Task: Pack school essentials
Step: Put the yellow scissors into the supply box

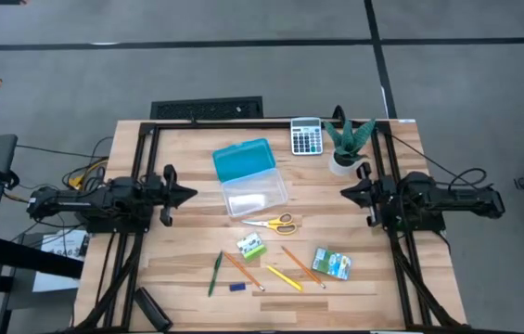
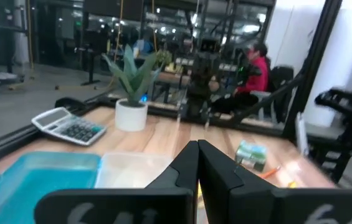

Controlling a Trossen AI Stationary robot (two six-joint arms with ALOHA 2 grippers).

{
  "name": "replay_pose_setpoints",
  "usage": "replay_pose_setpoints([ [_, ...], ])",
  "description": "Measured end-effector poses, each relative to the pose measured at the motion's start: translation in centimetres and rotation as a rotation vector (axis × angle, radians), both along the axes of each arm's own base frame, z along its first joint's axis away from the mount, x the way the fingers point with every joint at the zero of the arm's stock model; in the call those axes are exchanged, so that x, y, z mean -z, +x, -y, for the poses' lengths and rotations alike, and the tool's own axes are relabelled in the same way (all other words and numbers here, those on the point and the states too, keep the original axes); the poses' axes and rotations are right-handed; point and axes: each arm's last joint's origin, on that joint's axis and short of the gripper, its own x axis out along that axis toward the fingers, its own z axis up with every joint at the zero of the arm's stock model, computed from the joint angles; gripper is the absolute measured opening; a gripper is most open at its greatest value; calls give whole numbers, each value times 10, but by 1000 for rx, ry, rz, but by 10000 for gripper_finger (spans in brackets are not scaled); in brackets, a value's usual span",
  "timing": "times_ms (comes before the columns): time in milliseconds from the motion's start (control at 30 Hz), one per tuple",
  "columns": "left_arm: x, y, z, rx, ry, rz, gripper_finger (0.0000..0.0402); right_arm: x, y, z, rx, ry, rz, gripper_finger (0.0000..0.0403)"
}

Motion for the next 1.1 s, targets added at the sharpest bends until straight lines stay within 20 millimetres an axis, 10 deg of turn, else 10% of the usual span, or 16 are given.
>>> replay_pose_setpoints([
  [700, -14, -4, -7, -219, -280, 179, 0, -7, -2, 2, -1, 97, 44, 43],
  [1100, -40, -10, -2, -53, -75, 357, 57, -42, -13, 8, 159, 78, 94, 221],
])
